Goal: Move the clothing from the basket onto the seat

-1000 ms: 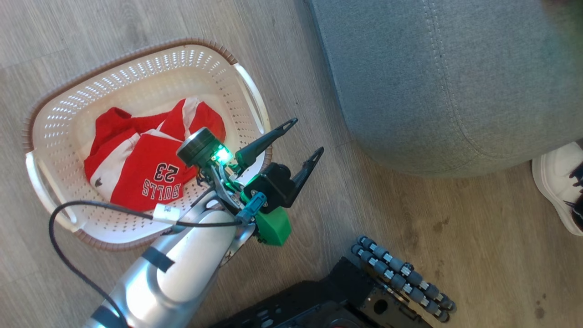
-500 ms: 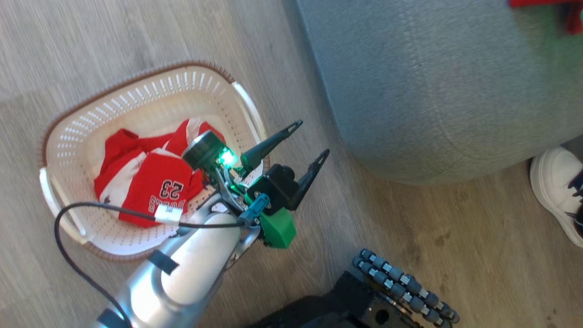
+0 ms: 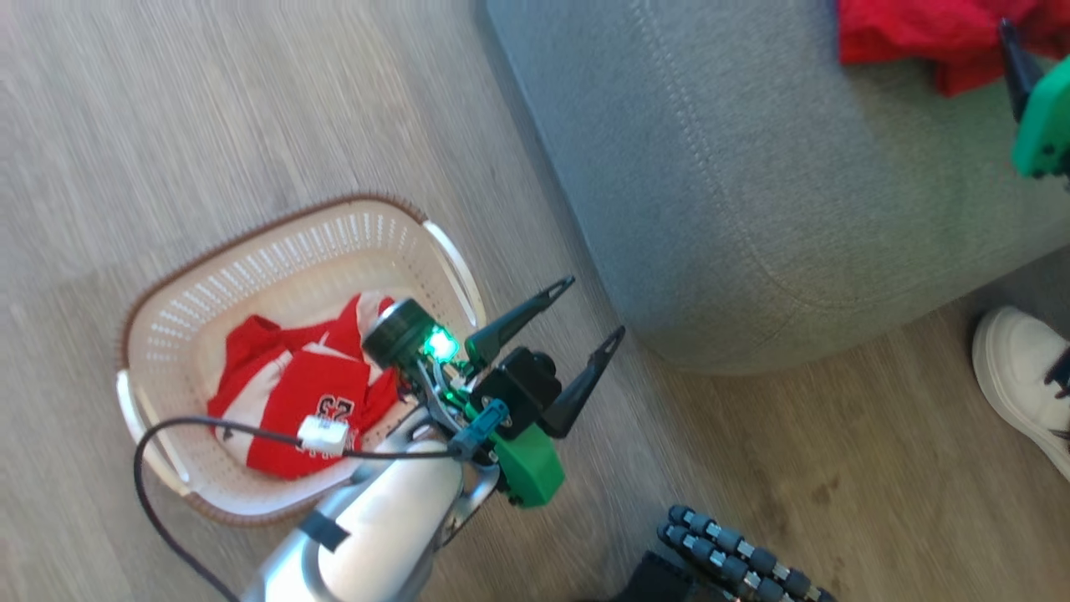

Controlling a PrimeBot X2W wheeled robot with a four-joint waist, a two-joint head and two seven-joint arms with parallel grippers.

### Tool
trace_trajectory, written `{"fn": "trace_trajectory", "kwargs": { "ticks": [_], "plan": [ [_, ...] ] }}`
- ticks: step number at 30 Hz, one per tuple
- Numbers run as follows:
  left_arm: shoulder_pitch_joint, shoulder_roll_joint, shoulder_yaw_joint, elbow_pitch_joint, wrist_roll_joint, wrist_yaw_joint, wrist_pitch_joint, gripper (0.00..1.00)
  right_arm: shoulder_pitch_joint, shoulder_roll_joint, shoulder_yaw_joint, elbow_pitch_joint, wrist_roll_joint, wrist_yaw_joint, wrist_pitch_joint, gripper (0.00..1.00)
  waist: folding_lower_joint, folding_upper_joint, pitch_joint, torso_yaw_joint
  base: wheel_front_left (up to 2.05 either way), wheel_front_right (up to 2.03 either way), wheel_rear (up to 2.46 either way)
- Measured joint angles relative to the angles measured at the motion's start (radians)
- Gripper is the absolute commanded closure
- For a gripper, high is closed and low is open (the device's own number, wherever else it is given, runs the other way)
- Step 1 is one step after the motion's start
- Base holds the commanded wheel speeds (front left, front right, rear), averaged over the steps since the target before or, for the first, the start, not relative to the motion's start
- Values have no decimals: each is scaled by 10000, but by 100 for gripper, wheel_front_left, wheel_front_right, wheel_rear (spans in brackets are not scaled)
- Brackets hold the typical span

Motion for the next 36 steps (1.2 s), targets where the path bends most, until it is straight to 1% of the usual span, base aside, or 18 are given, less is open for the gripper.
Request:
{"fn": "trace_trajectory", "kwargs": {
  "ticks": [4,10,13,16,21,23,24,28,30,32,36],
  "plan": [
    [331,-96,109,-71,-73,2,0,0,197,-454,476,-481,543,0,138,0,0,0,-469,21,0,0,0],
    [690,-247,230,-272,-136,29,0,0,580,-1106,1120,-1595,1467,0,134,0,0,0,-1214,141,0,0,0],
    [871,-259,405,-397,-196,117,0,0,939,-1371,1179,-2286,2138,0,-178,0,0,0,-1530,228,0,0,0],
    [1084,-263,504,-495,-224,178,0,0,1196,-1676,1338,-2955,2454,0,-800,0,0,0,-1844,311,0,0,0],
    [1394,-295,583,-727,-481,351,0,0,1680,-2130,1246,-4169,2986,0,-1710,0,0,0,-2341,530,0,0,0],
    [1491,-307,663,-861,-546,414,0,0,1992,-2290,972,-4805,2980,0,-1866,0,-1,0,-2499,685,0,0,0],
    [1522,-320,729,-934,-548,479,0,0,2183,-2336,669,-5206,2953,0,-1875,0,0,0,-2570,780,0,0,0],
    [1763,-332,989,-1193,-706,704,0,0,3196,-2290,-1216,-7294,2121,0,-1891,0,-1,0,-2833,1194,0,0,0],
    [1916,-345,1183,-1271,-706,788,0,0,3986,-2031,-2163,-8220,1701,0,-1893,0,0,0,-2951,1433,0,0,0],
    [2049,-351,1375,-1383,-708,834,0,0,4932,-1664,-2771,-9010,1348,0,-1894,0,0,0,-3064,1693,0,0,0],
    [2266,-359,1850,-1670,-813,1068,0,0,6551,-961,-3363,-10280,692,0,-1893,0,-1,0,-3284,2265,0,0,0]
  ]
}}
